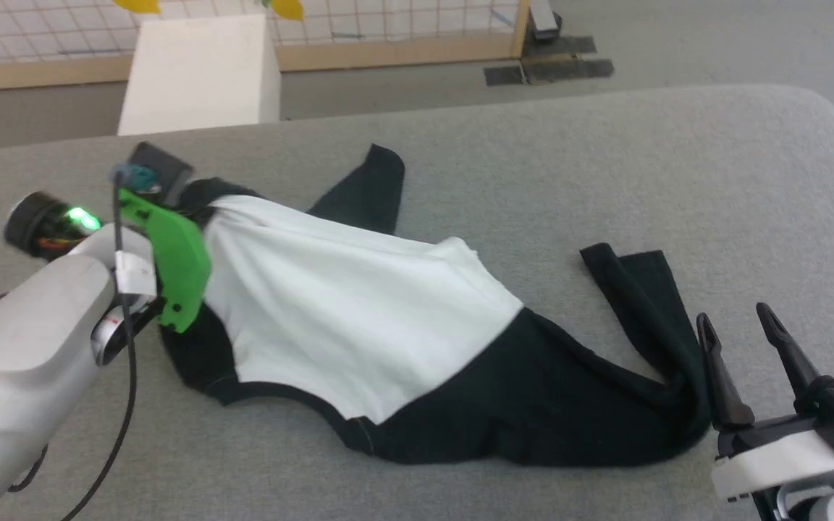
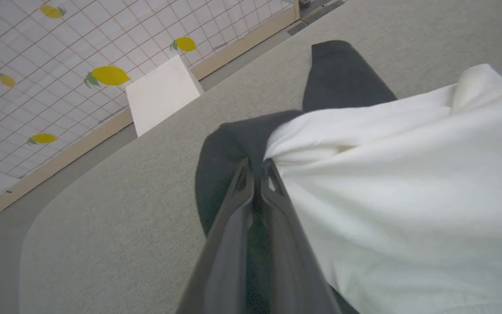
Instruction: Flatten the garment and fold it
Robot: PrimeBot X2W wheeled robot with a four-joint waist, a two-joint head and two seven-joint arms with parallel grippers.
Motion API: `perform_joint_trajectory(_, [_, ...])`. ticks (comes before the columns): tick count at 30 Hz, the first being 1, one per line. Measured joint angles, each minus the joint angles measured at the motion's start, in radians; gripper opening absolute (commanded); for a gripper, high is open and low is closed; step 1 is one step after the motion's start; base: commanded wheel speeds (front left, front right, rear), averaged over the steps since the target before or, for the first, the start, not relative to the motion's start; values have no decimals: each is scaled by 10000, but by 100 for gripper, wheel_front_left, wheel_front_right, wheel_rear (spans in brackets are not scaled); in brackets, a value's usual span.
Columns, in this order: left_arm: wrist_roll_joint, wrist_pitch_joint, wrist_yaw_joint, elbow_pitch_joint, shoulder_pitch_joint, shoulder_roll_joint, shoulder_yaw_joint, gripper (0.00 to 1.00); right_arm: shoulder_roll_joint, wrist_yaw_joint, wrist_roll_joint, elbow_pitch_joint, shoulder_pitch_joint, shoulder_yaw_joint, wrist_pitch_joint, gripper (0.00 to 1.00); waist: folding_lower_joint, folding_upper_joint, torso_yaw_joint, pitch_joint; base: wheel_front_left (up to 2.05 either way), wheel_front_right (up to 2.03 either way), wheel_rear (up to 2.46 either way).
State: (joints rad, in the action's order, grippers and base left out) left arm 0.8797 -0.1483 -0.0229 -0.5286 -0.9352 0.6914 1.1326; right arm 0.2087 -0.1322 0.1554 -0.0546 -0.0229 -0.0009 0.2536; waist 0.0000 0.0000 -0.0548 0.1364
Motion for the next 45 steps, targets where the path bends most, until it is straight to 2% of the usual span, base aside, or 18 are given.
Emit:
perform_joint_trajectory(4, [-8,897,341,-1797,161,-414,-247,0,-6,0,-65,-31,321,105,23,100,0,0,-321,358,0,0,0])
perform_joint_trajectory(9, [88,1227,324,-3618,390,-928,-247,0,-12,-2,-67,-13,627,205,23,100,0,0,-702,838,0,0,0])
perform_joint_trajectory(13, [242,1327,-17,-4683,642,-1371,-215,0,-10,-2,-67,-21,655,163,23,100,0,0,-948,1149,0,0,0])
perform_joint_trajectory(14, [274,1388,-117,-4857,621,-1430,-224,100,-2,-2,-77,-33,655,142,23,100,0,0,-983,1188,0,0,0])
perform_joint_trajectory(18, [280,2564,-360,-5252,635,-1605,-345,100,61,-2,-88,-33,653,100,23,100,1,0,-978,1084,0,0,0])
perform_joint_trajectory(21, [209,3739,-174,-5298,645,-1743,-575,100,255,-2,-94,-35,643,36,23,100,0,0,-913,880,0,0,0])
perform_joint_trajectory(23, [-12,4017,447,-4684,642,-1724,-1133,100,621,-2,-90,-63,631,79,23,100,0,0,-754,615,0,0,0])
perform_joint_trajectory(25, [-435,4027,1058,-3365,684,-1567,-2100,100,1018,-2,-100,-8,637,209,23,100,0,0,-563,451,0,0,0])
perform_joint_trajectory(27, [-1106,4057,1979,-1634,1165,-1409,-3279,100,1436,0,-61,50,685,299,17,100,0,1,-293,260,0,0,0])
perform_joint_trajectory(30, [-2117,4065,3018,608,2875,-1248,-4838,100,2167,-2,75,159,980,953,-387,100,0,0,53,-10,0,0,0])
perform_joint_trajectory(32, [-2685,4063,3453,1732,4097,-1279,-5871,100,2748,-2,403,263,1274,1639,-901,100,0,0,259,-157,0,0,0])
perform_joint_trajectory(34, [-3492,4063,4044,2915,5261,-1523,-6817,100,3333,0,895,370,1608,2351,-1488,100,0,0,466,-305,0,0,0])
perform_joint_trajectory(36, [-4243,4065,4406,3797,6088,-1847,-7467,100,3914,0,1457,447,1881,3127,-2176,100,0,0,640,-411,0,0,0])
perform_joint_trajectory(38, [-4905,4067,4550,4527,6857,-2286,-7984,100,4614,-2,2086,543,2098,3988,-3020,100,0,0,829,-505,0,0,0])
perform_joint_trajectory(45, [-6395,4065,4192,5545,8498,-3427,-9311,100,6211,-2,4353,773,2610,5716,-6426,100,0,0,1290,-687,0,0,0])
